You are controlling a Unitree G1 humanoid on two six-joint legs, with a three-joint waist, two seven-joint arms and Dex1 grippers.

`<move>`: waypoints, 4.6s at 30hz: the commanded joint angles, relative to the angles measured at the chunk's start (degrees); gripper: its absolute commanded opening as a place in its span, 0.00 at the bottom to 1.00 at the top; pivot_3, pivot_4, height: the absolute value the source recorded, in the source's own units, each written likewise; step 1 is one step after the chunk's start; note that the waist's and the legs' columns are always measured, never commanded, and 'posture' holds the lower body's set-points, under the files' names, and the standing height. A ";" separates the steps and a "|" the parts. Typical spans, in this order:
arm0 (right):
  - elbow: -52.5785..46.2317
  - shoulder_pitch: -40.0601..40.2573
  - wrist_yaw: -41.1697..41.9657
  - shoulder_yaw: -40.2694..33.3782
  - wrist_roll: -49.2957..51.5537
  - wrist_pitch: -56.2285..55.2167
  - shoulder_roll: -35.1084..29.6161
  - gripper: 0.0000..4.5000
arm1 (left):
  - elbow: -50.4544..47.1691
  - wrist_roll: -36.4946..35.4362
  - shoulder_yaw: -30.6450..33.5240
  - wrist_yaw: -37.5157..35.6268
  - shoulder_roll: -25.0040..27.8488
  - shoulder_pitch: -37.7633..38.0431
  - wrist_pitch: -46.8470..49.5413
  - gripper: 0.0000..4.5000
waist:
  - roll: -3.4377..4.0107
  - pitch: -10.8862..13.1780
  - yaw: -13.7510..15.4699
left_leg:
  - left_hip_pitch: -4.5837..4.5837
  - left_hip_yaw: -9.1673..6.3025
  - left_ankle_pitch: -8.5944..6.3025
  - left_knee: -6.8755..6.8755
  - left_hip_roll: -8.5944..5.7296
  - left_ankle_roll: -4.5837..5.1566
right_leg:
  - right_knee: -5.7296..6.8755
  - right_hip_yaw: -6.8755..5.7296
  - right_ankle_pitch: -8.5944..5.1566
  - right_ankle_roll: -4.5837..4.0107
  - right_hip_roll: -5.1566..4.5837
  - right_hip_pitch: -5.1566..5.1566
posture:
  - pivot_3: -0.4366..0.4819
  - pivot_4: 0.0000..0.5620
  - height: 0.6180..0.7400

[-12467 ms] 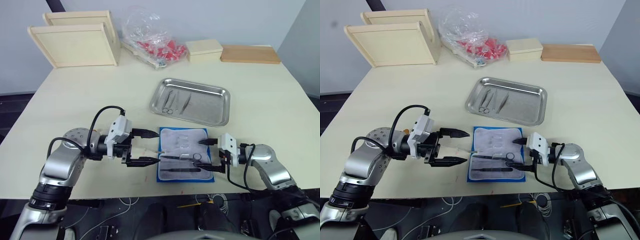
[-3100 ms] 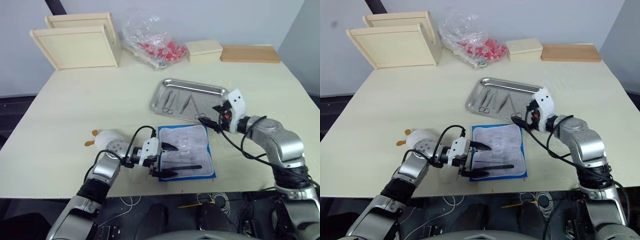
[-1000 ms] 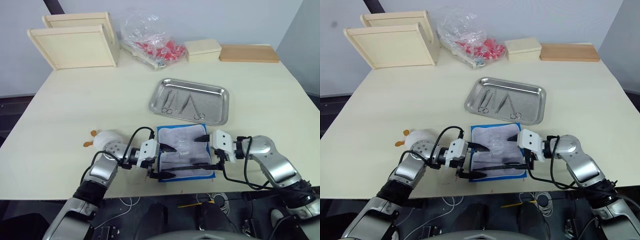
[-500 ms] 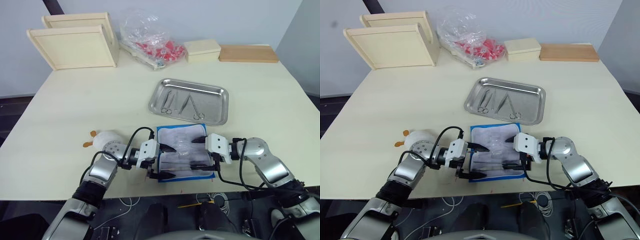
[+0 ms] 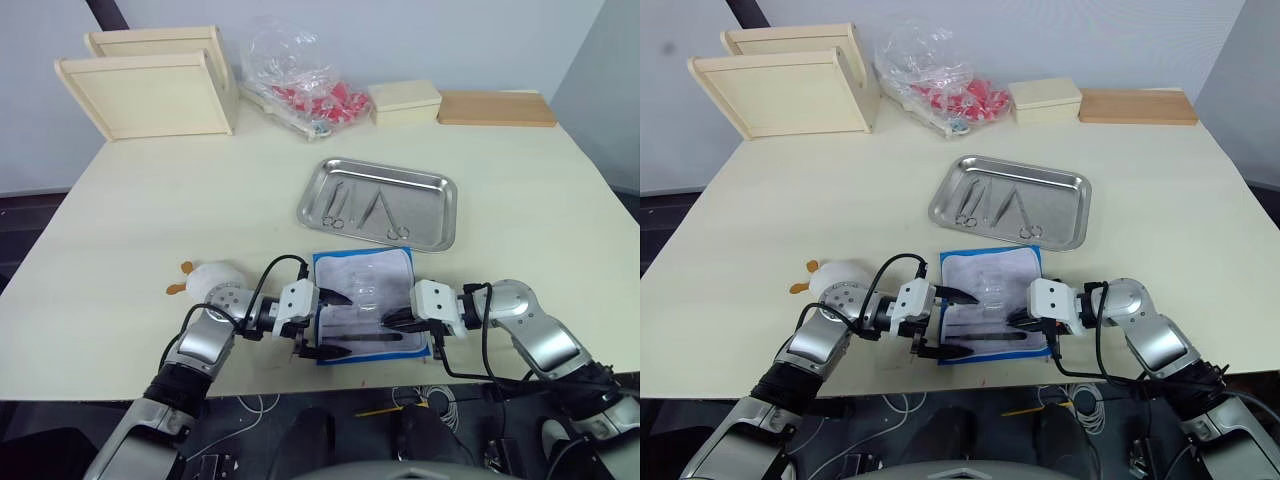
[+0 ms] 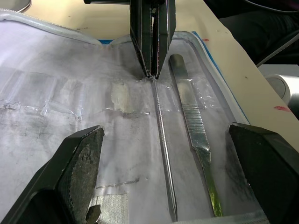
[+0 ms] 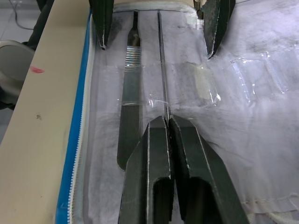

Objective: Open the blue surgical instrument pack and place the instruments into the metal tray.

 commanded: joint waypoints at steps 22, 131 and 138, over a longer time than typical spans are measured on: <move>-4.12 1.50 0.47 -1.79 -0.66 1.25 -5.72 0.02 | 1.81 1.59 -2.30 -1.29 0.58 1.84 0.95 1.00 | 0.00 -0.01 0.09 | -0.01 0.00 0.00 0.02 -0.01 0.00 | 0.00 0.00 0.00 0.00 -0.01 0.01 | 0.48 0.27 1.00; -13.08 1.75 -1.44 -17.66 13.91 10.80 -14.85 0.59 | 3.24 2.43 -3.20 -1.03 -0.91 2.05 -0.33 1.00 | 0.06 0.02 0.24 | -0.05 0.01 0.00 0.06 0.03 0.01 | 0.00 0.00 0.01 0.02 -0.07 0.01 | 0.48 0.27 1.00; -0.97 -2.16 3.79 -13.38 11.57 1.51 -10.12 0.96 | 3.02 2.34 -2.98 -1.01 -0.67 1.91 -0.10 1.00 | 0.06 0.02 0.23 | -0.06 0.03 0.00 0.07 -0.03 0.01 | 0.01 0.01 0.01 0.02 -0.07 0.00 | 0.48 0.27 1.00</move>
